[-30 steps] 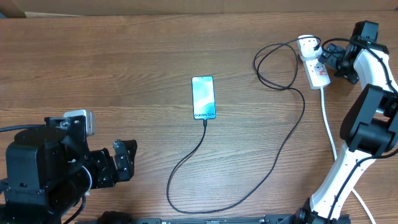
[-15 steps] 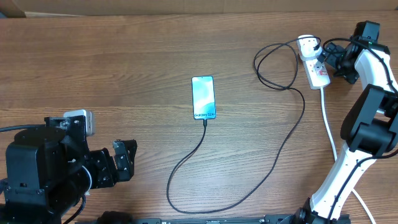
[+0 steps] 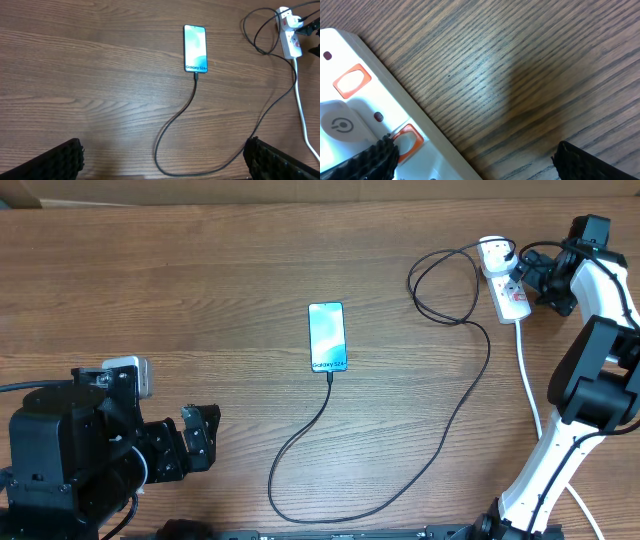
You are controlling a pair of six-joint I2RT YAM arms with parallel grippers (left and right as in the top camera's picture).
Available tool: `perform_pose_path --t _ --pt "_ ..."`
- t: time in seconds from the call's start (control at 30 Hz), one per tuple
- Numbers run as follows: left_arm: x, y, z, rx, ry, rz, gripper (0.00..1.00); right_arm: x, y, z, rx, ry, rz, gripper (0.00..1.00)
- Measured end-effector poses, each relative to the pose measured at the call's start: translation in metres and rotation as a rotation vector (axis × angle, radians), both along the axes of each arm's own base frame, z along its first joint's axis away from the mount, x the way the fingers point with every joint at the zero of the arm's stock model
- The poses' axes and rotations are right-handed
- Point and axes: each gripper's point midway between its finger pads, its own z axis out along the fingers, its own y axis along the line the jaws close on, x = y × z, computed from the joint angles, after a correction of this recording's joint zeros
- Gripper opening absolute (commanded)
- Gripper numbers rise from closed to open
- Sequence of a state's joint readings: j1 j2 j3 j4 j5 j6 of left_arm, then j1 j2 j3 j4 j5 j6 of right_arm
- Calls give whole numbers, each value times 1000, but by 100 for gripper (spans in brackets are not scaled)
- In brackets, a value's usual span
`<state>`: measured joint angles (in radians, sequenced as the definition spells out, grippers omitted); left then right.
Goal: Plug charger to phone and switch on socket
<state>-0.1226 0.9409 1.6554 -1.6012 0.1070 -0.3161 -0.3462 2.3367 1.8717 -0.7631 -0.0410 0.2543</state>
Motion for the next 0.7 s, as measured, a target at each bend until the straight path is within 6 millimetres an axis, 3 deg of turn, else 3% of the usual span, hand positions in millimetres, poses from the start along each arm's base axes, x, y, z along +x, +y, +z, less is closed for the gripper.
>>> perform_pose_path --t 0.23,0.5,0.6,0.7 --pt "0 0 0 0 0 0 99 -3 2 0 11 14 0 100" --pt "0 0 0 0 0 0 100 -28 16 6 79 122 -3 100" --pt "0 0 0 0 1 0 100 -41 15 29 89 133 -53 100" --pt "0 0 0 0 0 0 100 -56 12 87 83 78 -105 100"
